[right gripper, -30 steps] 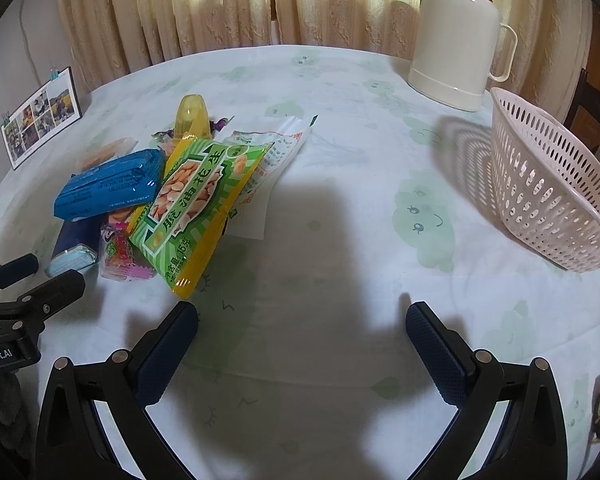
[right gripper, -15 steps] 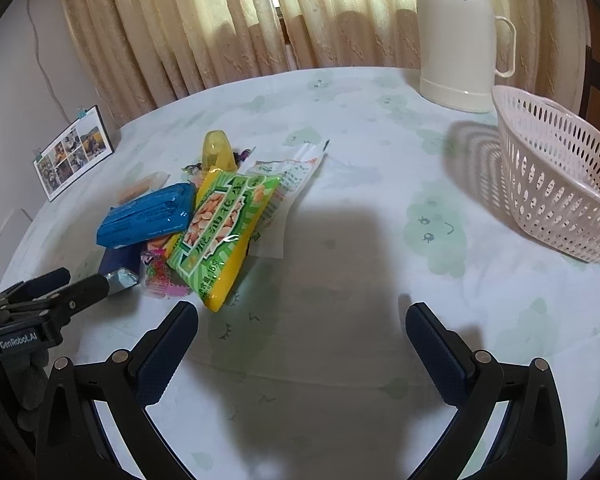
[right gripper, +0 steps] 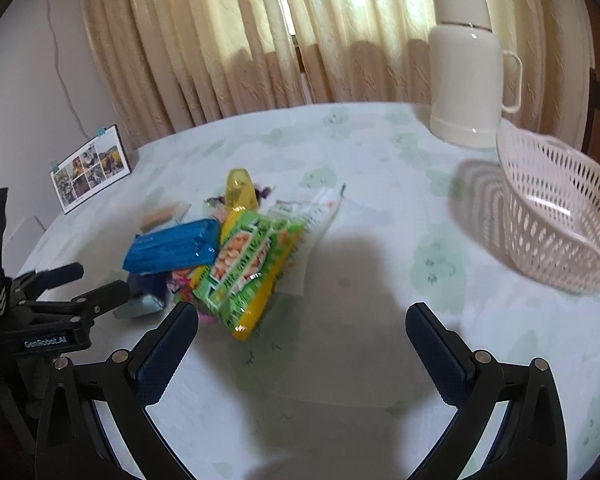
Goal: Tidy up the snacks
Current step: 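Move the left tool to the blue wafer pack while the right tool approaches the green peanut bag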
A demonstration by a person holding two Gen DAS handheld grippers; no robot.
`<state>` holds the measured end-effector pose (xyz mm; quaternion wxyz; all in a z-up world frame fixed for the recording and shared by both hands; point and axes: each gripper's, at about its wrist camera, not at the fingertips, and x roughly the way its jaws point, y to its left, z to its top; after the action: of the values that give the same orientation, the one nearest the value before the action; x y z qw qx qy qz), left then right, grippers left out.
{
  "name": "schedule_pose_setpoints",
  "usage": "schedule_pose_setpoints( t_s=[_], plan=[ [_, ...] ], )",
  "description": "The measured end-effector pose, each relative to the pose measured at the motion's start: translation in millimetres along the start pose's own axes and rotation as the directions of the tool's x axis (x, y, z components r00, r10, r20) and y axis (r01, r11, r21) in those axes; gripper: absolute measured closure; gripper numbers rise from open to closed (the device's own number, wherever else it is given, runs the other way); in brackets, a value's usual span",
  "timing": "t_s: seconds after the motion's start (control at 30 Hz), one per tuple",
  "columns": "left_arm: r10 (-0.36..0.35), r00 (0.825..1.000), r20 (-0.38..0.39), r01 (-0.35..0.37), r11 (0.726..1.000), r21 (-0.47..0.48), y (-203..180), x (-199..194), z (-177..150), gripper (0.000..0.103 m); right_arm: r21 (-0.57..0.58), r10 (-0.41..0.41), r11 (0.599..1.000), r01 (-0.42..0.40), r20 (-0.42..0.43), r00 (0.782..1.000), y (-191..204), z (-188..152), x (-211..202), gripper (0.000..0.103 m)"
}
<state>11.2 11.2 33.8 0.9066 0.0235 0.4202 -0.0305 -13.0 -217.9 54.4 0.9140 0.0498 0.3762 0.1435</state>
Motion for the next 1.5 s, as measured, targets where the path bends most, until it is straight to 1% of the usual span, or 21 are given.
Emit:
schedule_pose_setpoints(
  t_s=[0.07, 0.2, 0.27, 0.43, 0.53, 0.6, 0.63, 0.7, 0.77, 0.87, 0.9, 0.97, 1.0, 1.03, 1.1, 1.2, 1.27, 1.33, 1.4, 1.43, 1.5],
  plan=[
    [-0.002, 1.000, -0.009, 0.003, 1.000, 0.031, -3.7, 4.2, 5.8, 0.000, 0.001, 0.011, 1.000, -0.011, 0.000, 1.000, 0.6, -1.6, 2.7, 0.000],
    [0.001, 1.000, 0.012, -0.003, 0.994, 0.112, -14.6, 6.7, 17.0, 0.000, 0.023, 0.046, 0.999, -0.045, -0.025, 0.999, -2.2, -6.1, 10.7, 0.000],
    [-0.014, 1.000, 0.021, 0.011, 0.989, 0.150, -19.9, 9.8, 23.6, 0.000, 0.034, 0.056, 0.998, -0.055, -0.015, 0.998, -4.4, -6.4, 8.8, 0.000],
    [-0.058, 0.998, -0.013, 0.060, 0.975, 0.215, -31.5, 25.8, 33.7, 0.000, 0.056, 0.083, 0.995, -0.082, -0.008, 0.997, -8.7, -8.0, 7.4, 0.000],
    [-0.059, 0.998, -0.022, 0.062, 0.966, 0.253, -38.4, 34.1, 36.2, 0.000, 0.062, 0.094, 0.994, -0.093, -0.009, 0.996, -10.1, -7.5, 7.6, 0.000],
    [-0.064, 0.997, -0.032, 0.071, 0.962, 0.263, -41.1, 39.2, 37.4, 0.002, 0.064, 0.099, 0.993, -0.098, -0.009, 0.995, -10.7, -7.8, 7.9, 0.000],
    [-0.069, 0.997, -0.040, 0.077, 0.961, 0.265, -42.0, 42.5, 38.4, 0.004, 0.065, 0.100, 0.993, -0.099, -0.008, 0.995, -10.6, -7.9, 7.8, 0.000],
    [-0.082, 0.995, -0.062, 0.096, 0.961, 0.261, -42.2, 48.4, 38.8, 0.016, 0.065, 0.100, 0.993, -0.100, -0.008, 0.995, -10.5, -8.2, 7.5, 0.000],
    [-0.088, 0.993, -0.079, 0.105, 0.963, 0.247, -41.7, 53.6, 39.1, 0.026, 0.065, 0.101, 0.993, -0.100, -0.008, 0.995, -10.5, -8.2, 7.3, 0.000],
    [-0.086, 0.994, -0.060, 0.098, 0.965, 0.243, -42.1, 52.4, 38.9, 0.031, 0.062, 0.100, 0.993, -0.099, -0.012, 0.995, -9.5, -8.3, 7.5, 0.000],
    [-0.089, 0.994, -0.057, 0.100, 0.965, 0.241, -42.0, 51.1, 38.4, 0.035, 0.060, 0.098, 0.993, -0.097, -0.015, 0.995, -8.6, -8.5, 8.0, 0.000],
    [-0.096, 0.994, -0.043, 0.103, 0.968, 0.229, -41.2, 47.5, 38.1, 0.040, 0.057, 0.095, 0.994, -0.093, -0.019, 0.995, -7.6, -8.5, 8.8, 0.001],
    [-0.101, 0.994, -0.035, 0.107, 0.970, 0.217, -39.5, 45.0, 38.6, 0.043, 0.057, 0.093, 0.994, -0.092, -0.019, 0.996, -7.7, -8.6, 9.0, 0.002],
    [-0.104, 0.994, -0.030, 0.108, 0.972, 0.208, -37.9, 43.0, 39.2, 0.043, 0.056, 0.090, 0.995, -0.088, -0.022, 0.996, -7.0, -8.7, 9.8, 0.003],
    [-0.107, 0.994, -0.015, 0.108, 0.975, 0.192, -34.2, 37.8, 40.1, 0.050, 0.054, 0.086, 0.995, -0.084, -0.031, 0.996, -6.2, -9.4, 11.5, 0.007],
    [-0.113, 0.994, 0.006, 0.111, 0.980, 0.166, -27.3, 28.5, 40.1, 0.051, 0.051, 0.076, 0.996, -0.073, -0.046, 0.996, -4.6, -9.3, 14.8, 0.014],
    [-0.113, 0.993, 0.021, 0.108, 0.982, 0.157, -23.0, 22.8, 39.5, 0.052, 0.061, 0.088, 0.995, -0.084, -0.062, 0.994, -3.9, -8.6, 18.7, 0.019],
    [-0.117, 0.993, 0.034, 0.110, 0.983, 0.150, -20.0, 17.6, 39.5, 0.058, 0.085, 0.119, 0.990, -0.111, -0.090, 0.989, -2.1, -7.5, 24.8, 0.030],
    [-0.123, 0.991, 0.046, 0.115, 0.984, 0.134, -15.6, 11.8, 39.9, 0.060, 0.100, 0.148, 0.986, -0.137, -0.112, 0.983, 0.7, -6.3, 30.3, 0.037],
    [-0.123, 0.991, 0.053, 0.116, 0.986, 0.122, -12.0, 9.2, 40.4, 0.060, 0.101, 0.159, 0.984, -0.147, -0.120, 0.980, 3.4, -5.7, 32.7, 0.038],
    [-0.127, 0.990, 0.060, 0.120, 0.988, 0.100, -6.2, 5.7, 40.9, 0.060, 0.093, 0.156, 0.985, -0.145, -0.123, 0.980, 8.9, -4.3, 35.6, 0.038]
  ],
)
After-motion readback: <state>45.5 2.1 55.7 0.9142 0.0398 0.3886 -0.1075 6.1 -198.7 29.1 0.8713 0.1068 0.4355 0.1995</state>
